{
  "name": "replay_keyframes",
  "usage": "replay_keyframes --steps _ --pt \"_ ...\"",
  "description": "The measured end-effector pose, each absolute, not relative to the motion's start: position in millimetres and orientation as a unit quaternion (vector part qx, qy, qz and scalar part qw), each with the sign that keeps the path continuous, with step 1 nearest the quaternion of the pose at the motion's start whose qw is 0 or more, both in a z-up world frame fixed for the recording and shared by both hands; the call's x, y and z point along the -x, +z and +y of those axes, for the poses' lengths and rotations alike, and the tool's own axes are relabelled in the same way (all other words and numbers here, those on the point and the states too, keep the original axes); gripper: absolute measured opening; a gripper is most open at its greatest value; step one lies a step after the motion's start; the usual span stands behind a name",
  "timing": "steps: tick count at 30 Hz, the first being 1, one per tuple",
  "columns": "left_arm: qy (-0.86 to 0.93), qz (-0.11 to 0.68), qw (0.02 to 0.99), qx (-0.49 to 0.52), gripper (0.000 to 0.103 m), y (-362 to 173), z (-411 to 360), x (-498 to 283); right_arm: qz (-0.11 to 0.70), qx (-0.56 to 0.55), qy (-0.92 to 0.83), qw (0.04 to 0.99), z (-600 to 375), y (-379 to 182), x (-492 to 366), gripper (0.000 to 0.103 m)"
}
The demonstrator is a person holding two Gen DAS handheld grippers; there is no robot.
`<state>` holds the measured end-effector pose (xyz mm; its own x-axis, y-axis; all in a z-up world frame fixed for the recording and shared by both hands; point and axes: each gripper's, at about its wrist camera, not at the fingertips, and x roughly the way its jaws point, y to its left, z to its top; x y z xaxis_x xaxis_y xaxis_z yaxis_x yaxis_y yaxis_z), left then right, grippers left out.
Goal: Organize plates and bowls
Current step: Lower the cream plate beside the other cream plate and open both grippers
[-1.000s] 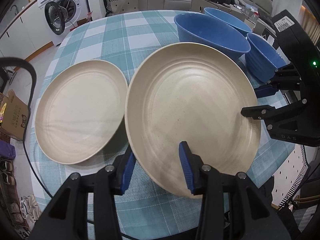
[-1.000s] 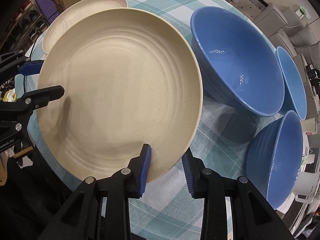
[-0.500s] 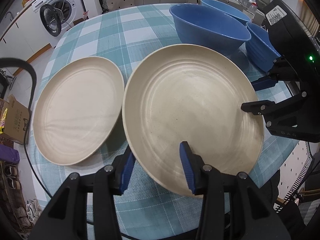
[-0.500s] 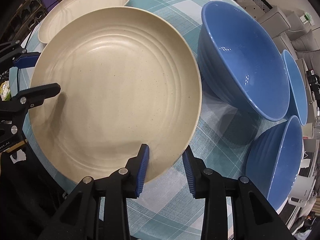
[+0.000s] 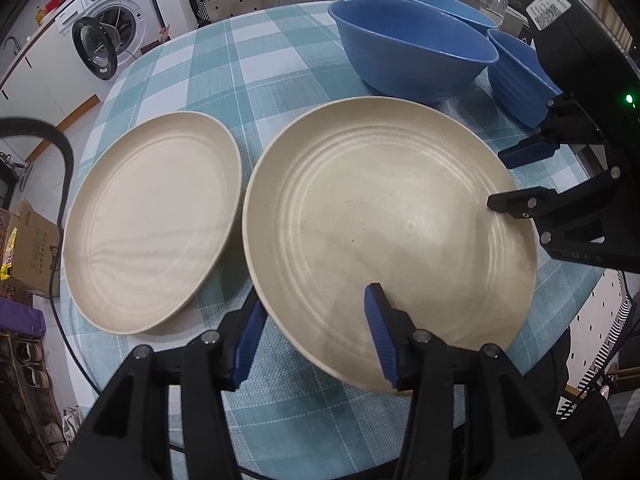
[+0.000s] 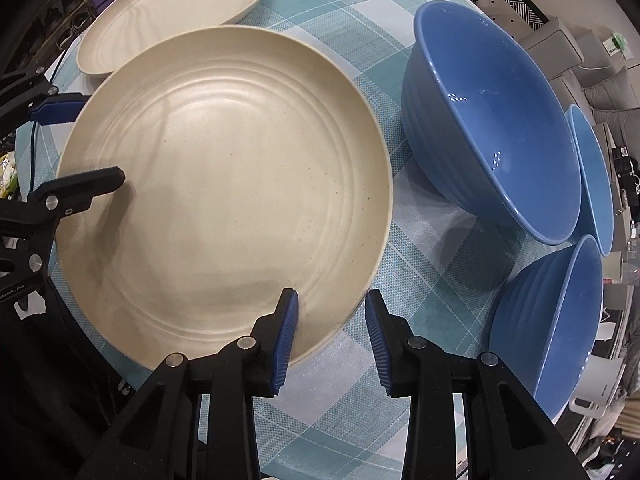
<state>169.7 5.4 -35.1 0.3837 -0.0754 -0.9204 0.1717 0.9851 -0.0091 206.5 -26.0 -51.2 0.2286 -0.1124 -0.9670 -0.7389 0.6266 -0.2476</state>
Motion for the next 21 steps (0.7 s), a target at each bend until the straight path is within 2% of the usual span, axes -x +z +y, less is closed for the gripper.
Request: replay_keyframes --steps 10,13,19,21 --pt "-0.062 0.539 0.84 -0.03 0.051 -30.3 25.0 -161.3 0.581 0.346 0.243 0.695 -36.7 -41.1 -198.2 0.035" --pt "-0.063 0.535 0.842 -0.023 0.056 -31.3 27.5 -158.9 0.579 0.338 0.247 0.7 -40.2 -37.8 -196.8 0.035" --pt "-0.059 0.519 0.853 -0.01 0.058 -27.7 40.1 -150.2 0.568 0.298 0.275 0.716 -50.6 -18.9 -191.8 0.037" --pt "-0.053 0.507 0.86 -0.002 0.061 -22.2 48.6 -145.4 0.564 0.269 0.292 0.723 -53.2 -9.7 -190.3 0.049"
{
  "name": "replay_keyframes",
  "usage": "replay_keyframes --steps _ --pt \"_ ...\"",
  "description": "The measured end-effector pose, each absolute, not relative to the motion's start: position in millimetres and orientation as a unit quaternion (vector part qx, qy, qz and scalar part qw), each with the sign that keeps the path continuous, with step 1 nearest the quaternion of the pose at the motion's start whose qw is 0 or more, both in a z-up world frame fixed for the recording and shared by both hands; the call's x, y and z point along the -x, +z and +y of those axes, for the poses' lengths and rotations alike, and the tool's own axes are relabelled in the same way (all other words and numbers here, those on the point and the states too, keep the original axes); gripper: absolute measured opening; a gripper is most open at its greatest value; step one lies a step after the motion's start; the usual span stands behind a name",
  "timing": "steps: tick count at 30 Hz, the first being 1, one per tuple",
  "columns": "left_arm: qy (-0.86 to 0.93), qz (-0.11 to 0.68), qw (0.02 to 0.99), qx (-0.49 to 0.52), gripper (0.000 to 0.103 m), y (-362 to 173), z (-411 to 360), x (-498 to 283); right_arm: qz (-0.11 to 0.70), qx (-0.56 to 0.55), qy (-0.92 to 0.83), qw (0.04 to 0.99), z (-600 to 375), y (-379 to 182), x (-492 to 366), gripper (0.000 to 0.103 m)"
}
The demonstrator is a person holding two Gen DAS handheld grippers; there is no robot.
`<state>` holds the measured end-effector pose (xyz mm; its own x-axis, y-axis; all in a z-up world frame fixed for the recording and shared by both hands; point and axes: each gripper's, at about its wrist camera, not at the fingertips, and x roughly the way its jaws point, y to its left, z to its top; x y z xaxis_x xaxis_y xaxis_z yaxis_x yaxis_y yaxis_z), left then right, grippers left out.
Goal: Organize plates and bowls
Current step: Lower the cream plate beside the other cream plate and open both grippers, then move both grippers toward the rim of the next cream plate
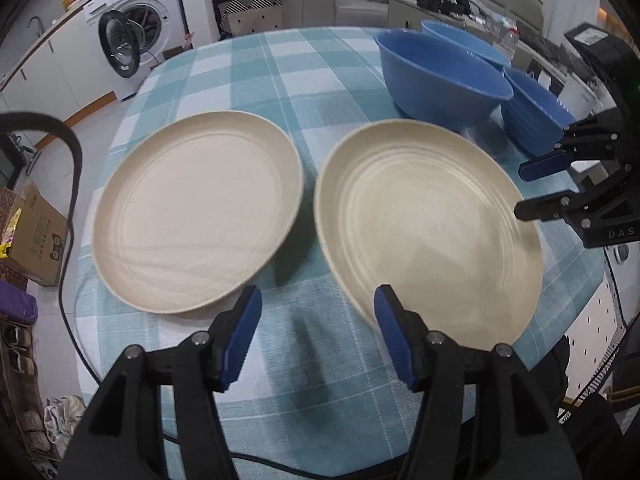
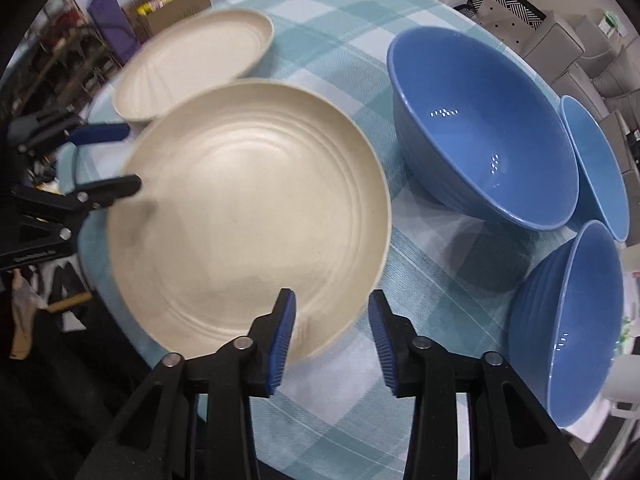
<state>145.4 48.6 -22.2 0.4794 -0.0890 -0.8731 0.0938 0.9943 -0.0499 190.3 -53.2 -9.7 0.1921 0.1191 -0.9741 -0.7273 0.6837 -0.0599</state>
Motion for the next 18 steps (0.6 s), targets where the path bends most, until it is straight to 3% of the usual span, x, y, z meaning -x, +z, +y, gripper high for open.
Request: replay_keyframes --steps 4,6,9,13,15,18 --pt "-0.034 0.485 0.874 0.024 0.062 -9.4 72.1 -136.1 0.55 0.222 0.329 0.735 -50.8 5.3 -189.5 0.054" --pt "-0.024 0.475 0.879 0.038 0.063 -3.7 84.7 -131.7 0.54 0.203 0.347 0.739 -48.6 10.9 -191.1 0.065" --pt "-0.014 0.459 0.887 0.057 0.065 3.1 101.2 -126.3 0.528 0.171 0.37 0.745 -44.9 17.5 -196.9 0.068" --pt "-0.005 0.442 0.894 0.077 0.079 7.1 117.0 -121.3 0.508 0.149 0.387 0.755 -36.7 22.7 -203.4 0.072" --pt "0.002 0.441 0.894 0.082 0.079 6.4 122.7 -120.4 0.498 0.13 0.399 0.759 -32.4 25.2 -209.0 0.076" --pt "0.017 0.439 0.893 0.092 0.098 3.2 132.7 -122.1 0.484 0.11 0.413 0.763 -22.5 29.3 -215.5 0.078"
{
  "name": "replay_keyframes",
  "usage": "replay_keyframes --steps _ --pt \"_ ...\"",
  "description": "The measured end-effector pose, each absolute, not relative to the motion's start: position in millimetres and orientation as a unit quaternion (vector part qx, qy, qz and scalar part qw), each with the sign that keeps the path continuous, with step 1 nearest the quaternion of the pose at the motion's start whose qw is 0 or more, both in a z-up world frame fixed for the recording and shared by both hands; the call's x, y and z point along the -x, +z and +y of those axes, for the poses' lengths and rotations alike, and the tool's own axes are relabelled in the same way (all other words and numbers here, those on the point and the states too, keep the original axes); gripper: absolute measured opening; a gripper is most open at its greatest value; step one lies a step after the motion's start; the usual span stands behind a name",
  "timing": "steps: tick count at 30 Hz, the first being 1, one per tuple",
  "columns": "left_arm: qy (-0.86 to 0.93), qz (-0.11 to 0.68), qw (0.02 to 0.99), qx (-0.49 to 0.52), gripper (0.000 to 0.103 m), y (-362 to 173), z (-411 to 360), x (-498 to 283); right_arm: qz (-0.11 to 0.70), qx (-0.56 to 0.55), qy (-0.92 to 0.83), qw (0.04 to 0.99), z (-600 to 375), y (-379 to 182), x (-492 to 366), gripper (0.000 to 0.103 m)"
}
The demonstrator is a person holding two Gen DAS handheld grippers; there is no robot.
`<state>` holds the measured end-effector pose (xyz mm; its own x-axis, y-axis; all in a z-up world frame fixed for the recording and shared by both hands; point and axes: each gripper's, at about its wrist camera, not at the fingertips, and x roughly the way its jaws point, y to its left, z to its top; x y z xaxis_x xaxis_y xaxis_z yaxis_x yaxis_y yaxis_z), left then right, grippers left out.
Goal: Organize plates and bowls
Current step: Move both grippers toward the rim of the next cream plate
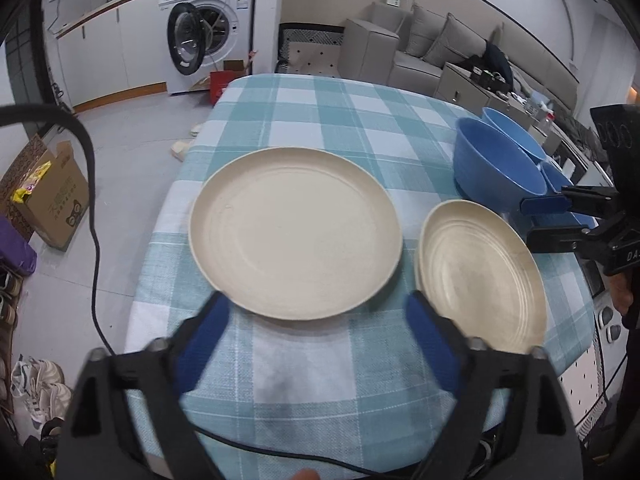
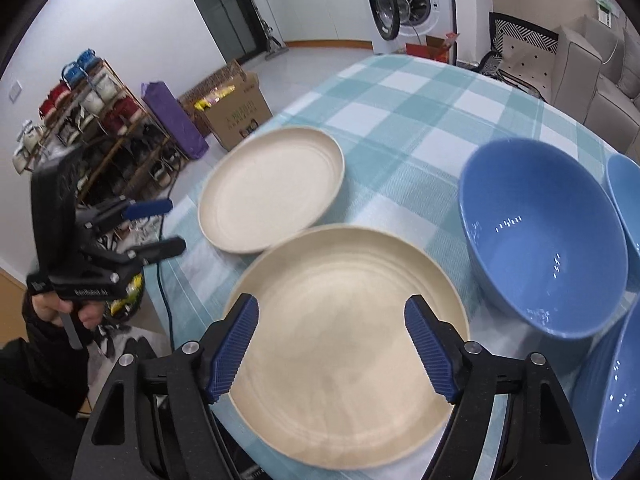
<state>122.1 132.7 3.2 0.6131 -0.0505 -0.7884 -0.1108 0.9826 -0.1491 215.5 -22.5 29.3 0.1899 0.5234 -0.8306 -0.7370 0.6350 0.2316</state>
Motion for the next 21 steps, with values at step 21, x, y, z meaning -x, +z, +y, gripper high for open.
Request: replay_keyframes --steps 21 --pt "0.086 0.438 0.882 0.153 0.103 -18.0 198.3 -145.2 0.473 0.089 0.422 0.768 56.3 12.9 -278.4 0.1"
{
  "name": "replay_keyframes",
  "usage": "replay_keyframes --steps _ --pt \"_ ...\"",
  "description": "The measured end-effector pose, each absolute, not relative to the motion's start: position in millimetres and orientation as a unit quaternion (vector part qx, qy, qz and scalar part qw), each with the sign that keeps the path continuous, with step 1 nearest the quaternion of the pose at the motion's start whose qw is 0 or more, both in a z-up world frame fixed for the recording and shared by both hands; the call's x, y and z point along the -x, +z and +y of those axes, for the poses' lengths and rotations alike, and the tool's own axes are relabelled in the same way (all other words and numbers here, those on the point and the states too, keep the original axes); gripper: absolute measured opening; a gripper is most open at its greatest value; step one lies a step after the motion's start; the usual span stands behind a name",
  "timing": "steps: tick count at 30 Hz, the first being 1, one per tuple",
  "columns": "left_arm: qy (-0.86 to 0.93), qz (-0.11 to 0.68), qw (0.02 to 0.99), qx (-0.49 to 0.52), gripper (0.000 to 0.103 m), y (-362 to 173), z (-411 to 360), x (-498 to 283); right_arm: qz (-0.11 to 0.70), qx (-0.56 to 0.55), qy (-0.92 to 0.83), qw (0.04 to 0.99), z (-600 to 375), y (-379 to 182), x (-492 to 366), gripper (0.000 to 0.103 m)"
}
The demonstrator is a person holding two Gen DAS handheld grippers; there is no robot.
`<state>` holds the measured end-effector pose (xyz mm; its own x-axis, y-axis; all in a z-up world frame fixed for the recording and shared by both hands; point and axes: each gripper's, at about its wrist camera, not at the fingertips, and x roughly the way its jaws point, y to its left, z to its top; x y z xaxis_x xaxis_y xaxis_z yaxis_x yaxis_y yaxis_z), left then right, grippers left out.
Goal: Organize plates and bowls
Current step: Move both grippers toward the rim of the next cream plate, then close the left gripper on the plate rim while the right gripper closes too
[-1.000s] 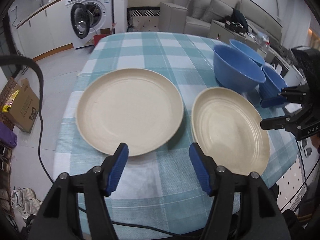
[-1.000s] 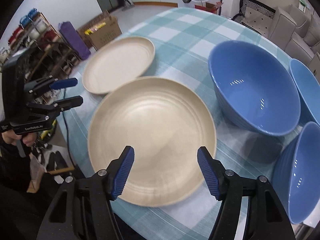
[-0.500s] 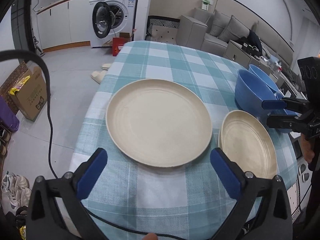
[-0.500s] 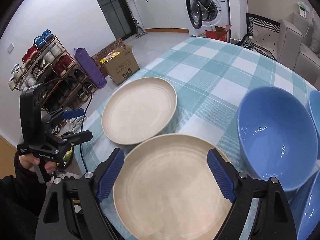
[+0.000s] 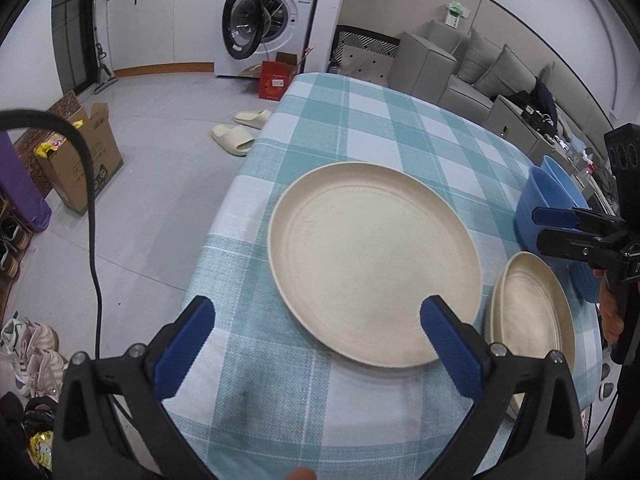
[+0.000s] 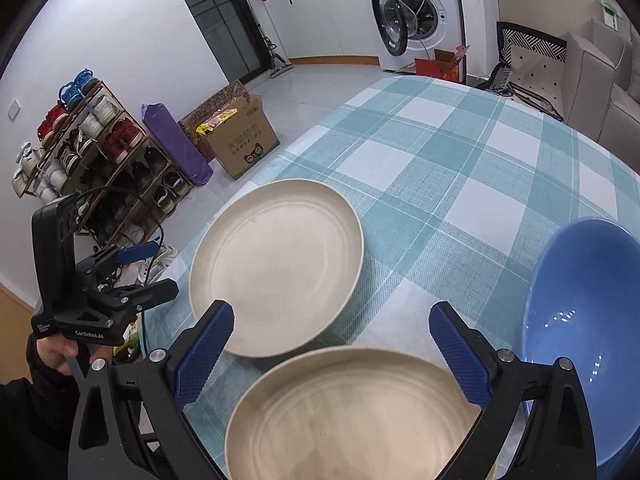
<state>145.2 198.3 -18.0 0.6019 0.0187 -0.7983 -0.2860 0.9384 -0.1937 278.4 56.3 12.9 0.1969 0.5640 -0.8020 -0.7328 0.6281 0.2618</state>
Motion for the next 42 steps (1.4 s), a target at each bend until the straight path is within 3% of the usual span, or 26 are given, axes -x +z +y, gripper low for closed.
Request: replay_keyframes --steps 37,42 --pt "0.112 0.492 0.849 0.158 0.103 -57.6 217.4 -192.5 0.52 0.14 0.392 0.746 122.8 -31.0 -319.5 0.1" --pt "0.115 0.494 0.847 0.159 0.102 -59.7 219.6 -191.9 0.525 0.147 0.4 0.737 128.3 -33.1 -316.9 0.093"
